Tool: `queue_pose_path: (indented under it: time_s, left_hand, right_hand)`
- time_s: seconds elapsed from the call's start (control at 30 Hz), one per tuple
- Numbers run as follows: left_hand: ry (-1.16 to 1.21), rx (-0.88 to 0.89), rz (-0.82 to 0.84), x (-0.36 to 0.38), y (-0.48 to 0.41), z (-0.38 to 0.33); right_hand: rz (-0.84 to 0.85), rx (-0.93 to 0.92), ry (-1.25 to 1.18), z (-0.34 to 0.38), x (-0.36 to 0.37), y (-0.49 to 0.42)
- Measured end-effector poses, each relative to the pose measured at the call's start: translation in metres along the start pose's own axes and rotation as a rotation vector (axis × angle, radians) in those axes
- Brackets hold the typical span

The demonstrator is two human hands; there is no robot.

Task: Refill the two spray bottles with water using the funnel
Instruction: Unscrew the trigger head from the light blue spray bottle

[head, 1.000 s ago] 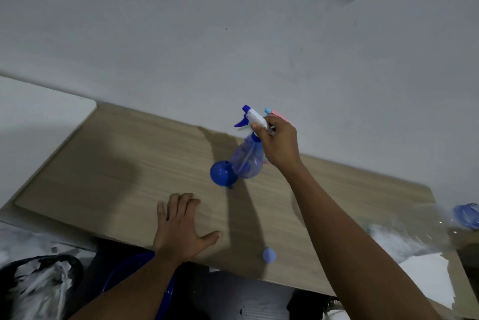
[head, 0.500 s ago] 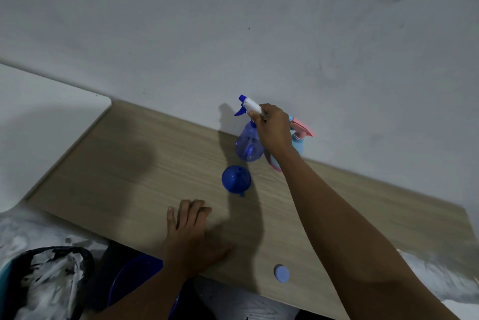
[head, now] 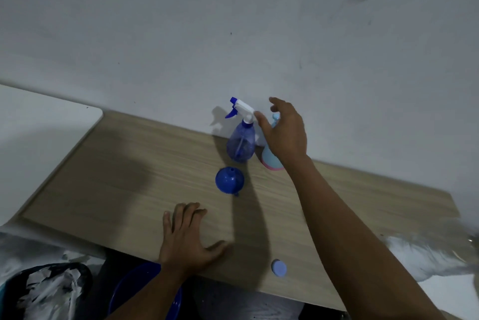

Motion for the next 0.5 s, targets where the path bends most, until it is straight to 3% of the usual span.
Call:
queue_pose_path:
  time_s: [0.1,0.17,0.23,0.33,0.5]
  left_hand:
    - [0.050,-0.010,-0.077,-0.003,0.000,0.000]
    - [0.084,0.056,-0.164,-0.014,0.000,-0.017]
    - [0.195,0.201,-0.199,-0.025,-0.010,-0.051]
    - [0.565,0.361,-0.051,-0.031,-0.050,-0.103]
    - [0.698,0.415,0.111,-0.052,-0.118,-0.166]
  right_hand:
    - [-0.258,0.009,-0.196,-0.034,-0.045,0.034]
    - [-0.292,0.135,-0.306,-0.072,-0.054,0.048]
    - [-0.195,0.228,-0.370,-0.103,-0.045,0.051]
    - [0.007,0.258,-0.404,-0.128,-0.022,0.044]
    - [0.184,0.181,-0.372,-0.125,-0.012,0.023]
Point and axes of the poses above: each hand's wrist, its own y-axis away from the middle knuckle, its own x-axis out of the palm, z = x × y, the point moved 10 cm from there along -y, towards the middle knuckle, and after that the axes turned 15 degrees about z, right-handed, at the moved point
